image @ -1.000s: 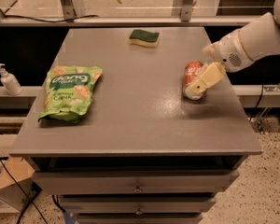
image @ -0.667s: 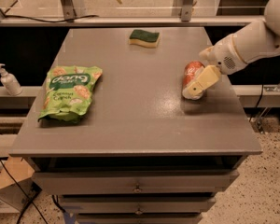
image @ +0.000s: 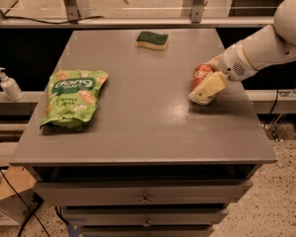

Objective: Move coke can near green rice chip bag

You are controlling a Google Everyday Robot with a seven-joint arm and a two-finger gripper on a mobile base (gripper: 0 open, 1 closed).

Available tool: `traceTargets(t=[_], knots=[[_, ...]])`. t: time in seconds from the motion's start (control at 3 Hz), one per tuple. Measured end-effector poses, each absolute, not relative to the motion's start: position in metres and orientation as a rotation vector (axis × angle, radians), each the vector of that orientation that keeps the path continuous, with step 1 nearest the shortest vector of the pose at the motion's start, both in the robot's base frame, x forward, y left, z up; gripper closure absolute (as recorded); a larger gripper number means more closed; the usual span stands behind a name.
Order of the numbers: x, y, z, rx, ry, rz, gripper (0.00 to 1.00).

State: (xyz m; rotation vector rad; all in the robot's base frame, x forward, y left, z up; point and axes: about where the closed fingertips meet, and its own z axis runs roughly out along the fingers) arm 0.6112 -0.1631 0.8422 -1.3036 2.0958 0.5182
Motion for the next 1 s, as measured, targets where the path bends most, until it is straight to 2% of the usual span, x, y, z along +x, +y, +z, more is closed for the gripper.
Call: traceTargets(t=[0.67, 1.0], knots=[[0.596, -0.126, 0.901, -1.335, 1.913, 0.49, 0.87], [0.596, -0.122, 0.904, -1.34, 1.904, 0.487, 1.0]])
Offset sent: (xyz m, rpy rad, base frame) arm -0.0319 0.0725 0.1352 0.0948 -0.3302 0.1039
